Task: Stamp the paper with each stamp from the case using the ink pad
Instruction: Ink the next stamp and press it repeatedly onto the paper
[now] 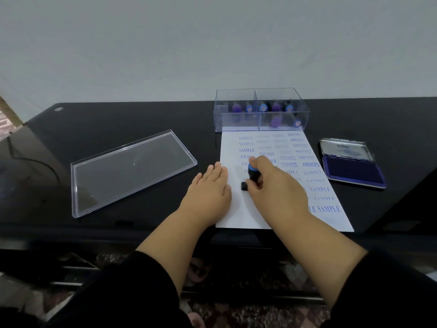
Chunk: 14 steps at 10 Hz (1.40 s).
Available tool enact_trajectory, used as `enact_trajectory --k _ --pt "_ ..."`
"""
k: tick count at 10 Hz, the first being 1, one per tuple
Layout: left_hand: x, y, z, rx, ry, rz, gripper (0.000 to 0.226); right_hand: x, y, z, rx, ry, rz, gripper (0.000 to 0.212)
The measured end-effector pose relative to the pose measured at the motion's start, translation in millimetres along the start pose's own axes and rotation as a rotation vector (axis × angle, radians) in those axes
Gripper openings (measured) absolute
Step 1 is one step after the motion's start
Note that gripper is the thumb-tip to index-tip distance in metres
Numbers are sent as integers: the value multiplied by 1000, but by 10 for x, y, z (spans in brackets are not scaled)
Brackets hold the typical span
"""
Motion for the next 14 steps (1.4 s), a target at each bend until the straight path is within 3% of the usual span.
enact_trajectory --k 14 --pt "25 -2 8 -7 -8 36 51 3 -4 14 -73 -68 22 29"
Point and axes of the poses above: each hand's wrist, its own x-axis away from the middle knuckle, its own y-axis out of the palm, z = x × y, the point moved 7 cm from there along -x, towards the middle knuckle, and after that the axes turned 7 degrees about -y, right-handed, at the moved point
